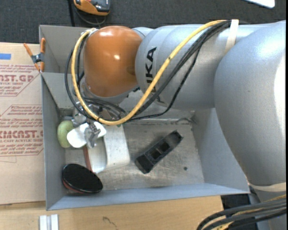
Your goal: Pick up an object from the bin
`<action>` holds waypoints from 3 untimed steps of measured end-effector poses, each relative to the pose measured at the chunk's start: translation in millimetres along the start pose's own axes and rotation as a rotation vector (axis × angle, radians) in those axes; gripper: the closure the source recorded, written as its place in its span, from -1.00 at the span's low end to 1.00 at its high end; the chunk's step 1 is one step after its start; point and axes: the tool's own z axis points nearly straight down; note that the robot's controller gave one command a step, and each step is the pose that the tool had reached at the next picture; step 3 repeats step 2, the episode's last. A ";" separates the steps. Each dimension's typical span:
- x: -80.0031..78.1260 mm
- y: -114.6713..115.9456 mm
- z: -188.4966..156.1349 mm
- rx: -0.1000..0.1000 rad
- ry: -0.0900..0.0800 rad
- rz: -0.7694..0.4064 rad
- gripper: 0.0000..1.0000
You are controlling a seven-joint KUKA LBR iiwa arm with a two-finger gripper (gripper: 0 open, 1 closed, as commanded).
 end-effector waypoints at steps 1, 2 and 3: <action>9.6 0.5 7.3 -0.003 0.019 0.000 1.00; -8.7 0.1 -28.2 -0.001 0.012 -0.011 1.00; -8.7 0.1 -28.2 -0.001 0.012 -0.011 1.00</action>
Offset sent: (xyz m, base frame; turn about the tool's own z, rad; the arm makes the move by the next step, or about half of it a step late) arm 0.0105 0.0052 0.0331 -0.0129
